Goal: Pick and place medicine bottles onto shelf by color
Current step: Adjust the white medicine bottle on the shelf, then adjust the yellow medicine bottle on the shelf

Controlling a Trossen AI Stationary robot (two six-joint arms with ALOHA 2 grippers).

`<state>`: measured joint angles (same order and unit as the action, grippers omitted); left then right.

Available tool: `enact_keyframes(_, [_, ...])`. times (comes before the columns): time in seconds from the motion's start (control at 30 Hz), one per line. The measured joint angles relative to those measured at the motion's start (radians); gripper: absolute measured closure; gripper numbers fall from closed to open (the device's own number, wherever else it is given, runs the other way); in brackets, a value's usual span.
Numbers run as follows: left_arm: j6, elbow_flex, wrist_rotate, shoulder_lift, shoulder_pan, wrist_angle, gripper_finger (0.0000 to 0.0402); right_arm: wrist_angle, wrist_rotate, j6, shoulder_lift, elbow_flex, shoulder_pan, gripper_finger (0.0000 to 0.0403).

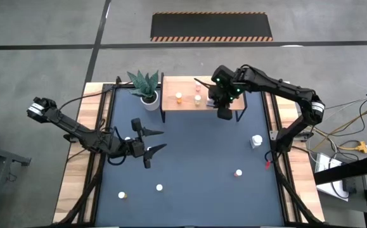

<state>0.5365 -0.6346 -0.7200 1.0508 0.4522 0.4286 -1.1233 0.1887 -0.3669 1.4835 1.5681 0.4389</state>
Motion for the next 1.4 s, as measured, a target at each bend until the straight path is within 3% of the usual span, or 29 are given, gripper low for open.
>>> enact_keyframes(0.37, [0.0, 0.0, 0.0, 0.0, 0.0, 0.0, 0.019, -0.005, -0.039, -0.012, -0.001, 0.0, 0.0, 0.039])
enact_keyframes(0.97, [-0.002, 0.0, 0.001, 0.0, 0.0, 0.0, 0.019, -0.023, -0.138, -0.015, -0.001, 0.0, 0.0, 0.0394])
enact_keyframes(1.1, [-0.003, 0.0, 0.001, 0.0, 0.0, 0.0, 0.019, -0.024, -0.127, -0.016, -0.003, 0.0, -0.001, 0.0394])
enact_keyframes(1.23, [-0.009, 0.0, 0.001, 0.0, 0.0, 0.0, 0.019, -0.023, -0.028, 0.001, -0.029, -0.006, -0.022, 0.0394])
enact_keyframes(1.4, [-0.032, 0.0, 0.016, 0.033, -0.002, 0.007, 0.019, 0.039, 0.002, 0.051, -0.103, -0.086, -0.115, 0.0394])
